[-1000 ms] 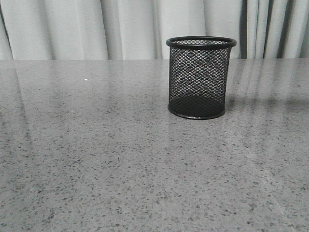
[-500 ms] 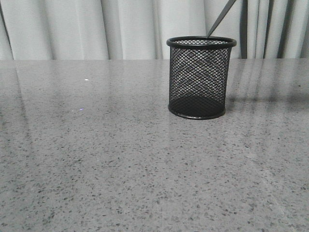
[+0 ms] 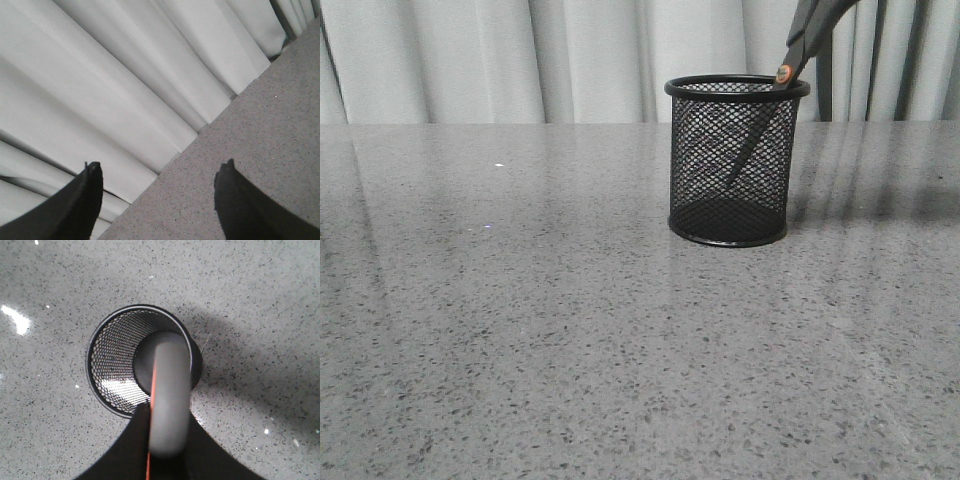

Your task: Put scissors into bucket

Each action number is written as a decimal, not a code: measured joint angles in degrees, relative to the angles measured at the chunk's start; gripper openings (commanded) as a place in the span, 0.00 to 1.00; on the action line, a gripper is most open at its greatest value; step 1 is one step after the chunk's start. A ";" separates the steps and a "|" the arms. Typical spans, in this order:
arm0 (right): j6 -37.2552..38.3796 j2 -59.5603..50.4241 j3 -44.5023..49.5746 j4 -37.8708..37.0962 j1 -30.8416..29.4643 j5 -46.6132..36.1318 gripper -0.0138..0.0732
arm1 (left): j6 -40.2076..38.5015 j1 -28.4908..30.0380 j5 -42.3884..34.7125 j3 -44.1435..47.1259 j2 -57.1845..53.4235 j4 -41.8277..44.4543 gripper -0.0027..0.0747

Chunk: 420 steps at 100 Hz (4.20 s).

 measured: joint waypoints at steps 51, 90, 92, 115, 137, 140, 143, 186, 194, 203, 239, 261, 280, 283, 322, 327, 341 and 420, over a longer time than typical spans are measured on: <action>0.00 2.64 0.00 1.47 0.28 -1.71 0.51 | 0.00 0.00 0.10 0.00 0.00 0.00 0.60; 0.00 -0.19 -2.45 -3.98 -1.01 -5.61 0.54 | 0.00 0.00 0.62 0.00 0.00 0.39 0.60; 0.00 -0.73 -2.71 -4.08 -1.39 -5.76 0.54 | 0.00 0.00 0.70 0.00 0.00 0.49 0.60; 0.00 -8.02 -3.16 -4.88 -6.18 -6.77 0.54 | 0.00 0.00 0.83 0.00 0.00 1.05 0.56; 0.14 -15.80 -2.05 -3.58 -6.87 -11.20 0.28 | -1.67 0.00 2.04 1.15 0.00 -0.51 0.08; 0.14 -17.06 -1.20 -3.03 -6.87 -12.54 0.22 | -1.93 0.00 2.38 1.73 -0.11 -0.77 0.00; 0.14 -18.77 -0.12 -2.62 -6.87 -14.06 0.16 | -2.19 0.00 2.38 2.43 -0.09 -1.09 0.01; 0.14 -44.41 35.88 -1.12 -6.87 -45.35 0.08 | -10.12 0.00 -25.84 34.44 -13.32 -4.86 0.01; 0.14 -50.21 42.75 -0.99 -6.87 -50.58 0.08 | -11.01 0.00 -34.30 44.45 -18.90 -6.56 0.01; 0.14 -56.02 49.96 -0.99 -6.87 -54.01 0.08 | -11.61 0.00 -44.33 57.04 -26.19 -8.44 0.01; 0.03 -77.16 70.43 -0.99 -6.94 -55.60 0.08 | -11.94 0.00 -67.59 94.49 -50.07 -16.89 0.01; 0.03 -79.61 73.51 -0.99 -6.94 -57.04 0.08 | -11.94 0.00 -73.17 98.19 -54.97 -20.00 0.01; 0.03 -79.61 73.51 -0.99 -6.94 -57.96 0.08 | -11.94 0.00 -73.66 98.19 -54.97 -20.27 0.01; 0.03 -79.61 73.51 -0.99 -6.94 -57.96 0.08 | -11.94 0.00 -73.66 98.19 -54.97 -20.27 0.01; 0.03 -79.61 73.51 -0.99 -6.94 -58.09 0.08 | -12.02 0.00 -73.80 98.19 -54.97 -20.27 0.01; 0.16 -79.61 73.51 -0.99 -6.94 -58.09 0.08 | -12.02 0.00 -73.80 98.19 -54.97 -20.27 0.01; 0.16 -79.61 73.51 -0.99 -6.94 -58.09 0.08 | -12.02 0.00 -73.80 98.19 -54.97 -20.27 0.01; 0.16 -79.61 73.51 -0.99 -6.94 -58.20 0.08 | -21.27 26.01 -63.02 107.26 -67.29 -18.59 0.01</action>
